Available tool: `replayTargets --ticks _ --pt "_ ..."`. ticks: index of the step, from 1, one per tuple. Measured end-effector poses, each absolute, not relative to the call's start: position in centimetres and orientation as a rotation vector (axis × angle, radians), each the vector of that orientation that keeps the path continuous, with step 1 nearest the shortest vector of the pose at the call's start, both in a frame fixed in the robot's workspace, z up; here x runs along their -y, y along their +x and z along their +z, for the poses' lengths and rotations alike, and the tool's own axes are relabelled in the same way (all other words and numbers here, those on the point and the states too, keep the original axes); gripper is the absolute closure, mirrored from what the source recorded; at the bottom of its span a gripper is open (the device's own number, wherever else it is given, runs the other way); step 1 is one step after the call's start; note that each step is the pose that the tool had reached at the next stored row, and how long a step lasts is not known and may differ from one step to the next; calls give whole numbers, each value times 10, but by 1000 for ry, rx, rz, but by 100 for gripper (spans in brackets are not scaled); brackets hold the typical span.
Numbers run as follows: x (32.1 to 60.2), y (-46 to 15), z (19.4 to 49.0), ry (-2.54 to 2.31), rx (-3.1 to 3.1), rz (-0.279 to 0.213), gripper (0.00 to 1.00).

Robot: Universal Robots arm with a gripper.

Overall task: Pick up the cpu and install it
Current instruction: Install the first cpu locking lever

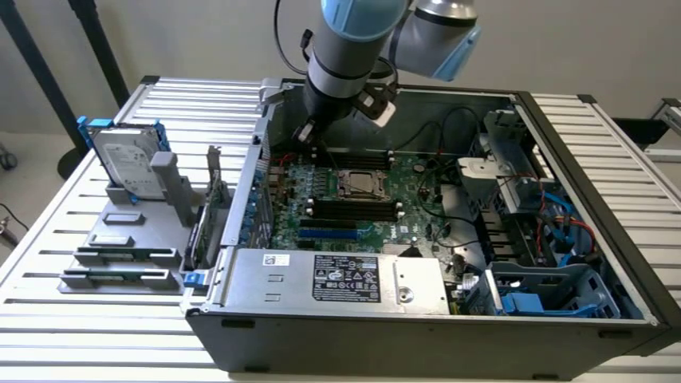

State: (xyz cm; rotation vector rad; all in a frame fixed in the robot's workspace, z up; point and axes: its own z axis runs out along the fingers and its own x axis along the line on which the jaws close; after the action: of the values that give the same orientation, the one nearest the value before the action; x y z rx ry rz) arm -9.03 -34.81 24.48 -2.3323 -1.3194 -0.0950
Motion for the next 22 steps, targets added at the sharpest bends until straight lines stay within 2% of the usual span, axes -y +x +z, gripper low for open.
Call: replayTargets --ticks 22 --pt "348 -84 246 -2368 1285 -152 89"
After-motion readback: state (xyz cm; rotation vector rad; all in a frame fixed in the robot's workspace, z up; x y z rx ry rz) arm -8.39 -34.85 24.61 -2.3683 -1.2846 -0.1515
